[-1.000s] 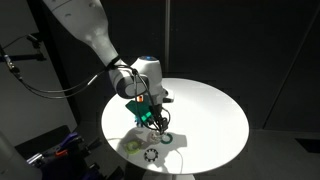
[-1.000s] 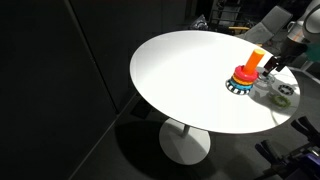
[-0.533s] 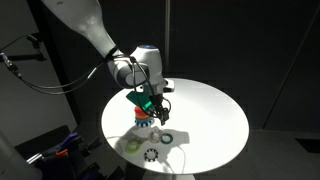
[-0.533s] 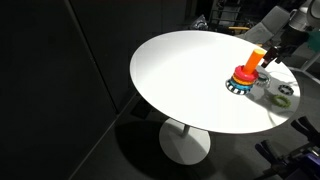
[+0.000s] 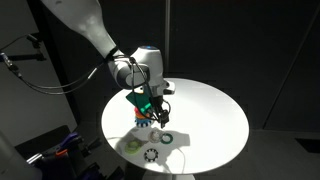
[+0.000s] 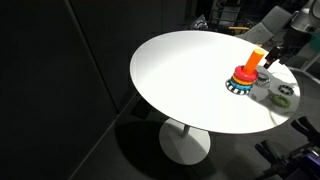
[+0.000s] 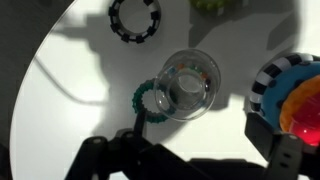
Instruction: Put the transparent ring on the stake
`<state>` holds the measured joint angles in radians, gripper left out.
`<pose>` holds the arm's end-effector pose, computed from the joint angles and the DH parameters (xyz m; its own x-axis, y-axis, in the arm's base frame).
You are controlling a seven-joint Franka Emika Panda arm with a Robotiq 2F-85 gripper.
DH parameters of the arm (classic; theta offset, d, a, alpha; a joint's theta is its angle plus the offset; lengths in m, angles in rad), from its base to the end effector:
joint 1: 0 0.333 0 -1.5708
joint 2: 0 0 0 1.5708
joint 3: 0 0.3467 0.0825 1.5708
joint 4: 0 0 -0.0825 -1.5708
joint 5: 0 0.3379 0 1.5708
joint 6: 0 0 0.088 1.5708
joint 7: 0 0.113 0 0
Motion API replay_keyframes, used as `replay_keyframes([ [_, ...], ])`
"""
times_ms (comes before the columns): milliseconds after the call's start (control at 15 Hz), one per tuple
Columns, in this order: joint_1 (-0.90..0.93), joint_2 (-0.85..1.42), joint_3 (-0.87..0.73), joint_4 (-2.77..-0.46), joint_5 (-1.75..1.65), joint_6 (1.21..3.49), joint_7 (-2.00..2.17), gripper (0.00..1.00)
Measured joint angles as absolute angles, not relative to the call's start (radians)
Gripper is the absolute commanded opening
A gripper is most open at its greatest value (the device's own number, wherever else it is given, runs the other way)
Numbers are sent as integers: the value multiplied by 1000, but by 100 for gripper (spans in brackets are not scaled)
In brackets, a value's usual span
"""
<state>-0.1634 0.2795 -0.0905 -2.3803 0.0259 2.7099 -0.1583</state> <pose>0.4821 -0.1257 0.2744 0.9923 -0.1138 0.0489 -0.1149 -0.9932 0.0209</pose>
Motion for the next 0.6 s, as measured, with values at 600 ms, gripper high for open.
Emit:
replay_keyframes([
  [600,-158,329,-136,-2379,14,2713,-69,100],
])
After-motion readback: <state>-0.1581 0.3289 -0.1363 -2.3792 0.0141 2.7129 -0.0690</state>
